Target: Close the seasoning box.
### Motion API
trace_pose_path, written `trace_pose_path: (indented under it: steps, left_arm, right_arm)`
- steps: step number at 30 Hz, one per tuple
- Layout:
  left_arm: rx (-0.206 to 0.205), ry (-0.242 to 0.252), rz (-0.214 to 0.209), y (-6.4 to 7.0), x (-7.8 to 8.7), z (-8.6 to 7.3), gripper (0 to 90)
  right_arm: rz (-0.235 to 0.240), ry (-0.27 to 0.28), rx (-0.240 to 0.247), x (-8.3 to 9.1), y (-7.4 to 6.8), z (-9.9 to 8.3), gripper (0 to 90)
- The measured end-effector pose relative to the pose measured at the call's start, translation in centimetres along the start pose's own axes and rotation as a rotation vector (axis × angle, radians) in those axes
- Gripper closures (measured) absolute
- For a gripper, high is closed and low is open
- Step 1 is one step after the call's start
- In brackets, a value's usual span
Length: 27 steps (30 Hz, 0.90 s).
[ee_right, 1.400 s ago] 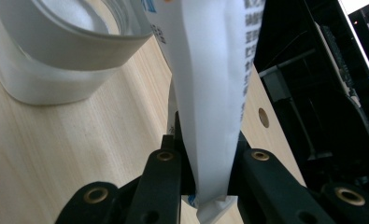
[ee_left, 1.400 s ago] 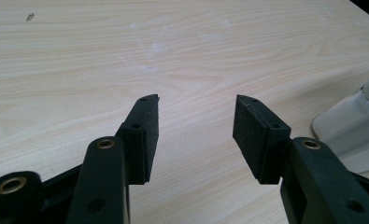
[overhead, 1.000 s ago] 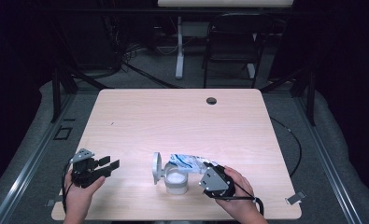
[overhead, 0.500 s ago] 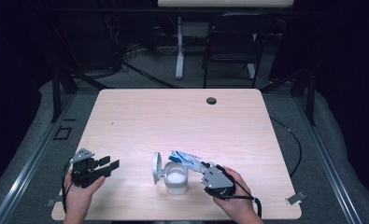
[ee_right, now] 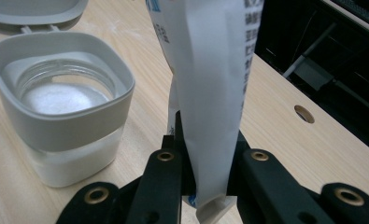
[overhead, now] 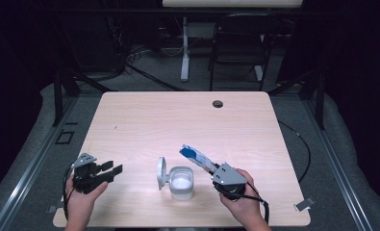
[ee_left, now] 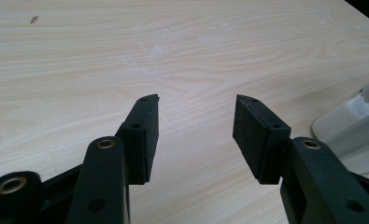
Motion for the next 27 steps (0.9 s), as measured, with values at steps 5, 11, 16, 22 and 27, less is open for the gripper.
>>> trace_pose_path:
  steps: [5, 11, 16, 22, 27]
  left_arm:
    - [0.002, 0.003, -0.002, 0.0, 0.0, 0.0, 51.1]
    - [0.002, 0.003, -0.003, 0.1, 0.0, 0.0, 51.1]
    - [0.001, -0.002, -0.004, 0.2, 0.0, 0.0, 51.1]
    - [0.000, 0.000, -0.003, 0.2, 0.1, 0.0, 51.1]
    - [0.000, -0.001, -0.006, 0.3, 0.0, 0.0, 51.1]
  right_arm:
    - [-0.015, -0.004, -0.049, -0.4, 0.7, 0.1, 82.2]
    - [-0.039, -0.011, -0.083, -0.9, 1.2, -0.1, 82.2]
    - [-0.055, -0.014, -0.125, -1.3, 1.8, -0.3, 82.2]
    - [-0.074, -0.040, -0.191, -2.1, 2.7, -0.8, 82.3]
    - [-0.084, -0.062, -0.250, -2.8, 3.5, -1.4, 82.3]
Point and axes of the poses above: each handheld gripper's, and its own axes: x roughly backward along the jaws, z roughly out of its top, y roughly to its right, the point moved 3 cm from there along -x, roughly forward along the jaws, and after that the axes turned 5 degrees about -z, right-handed, at the moved point
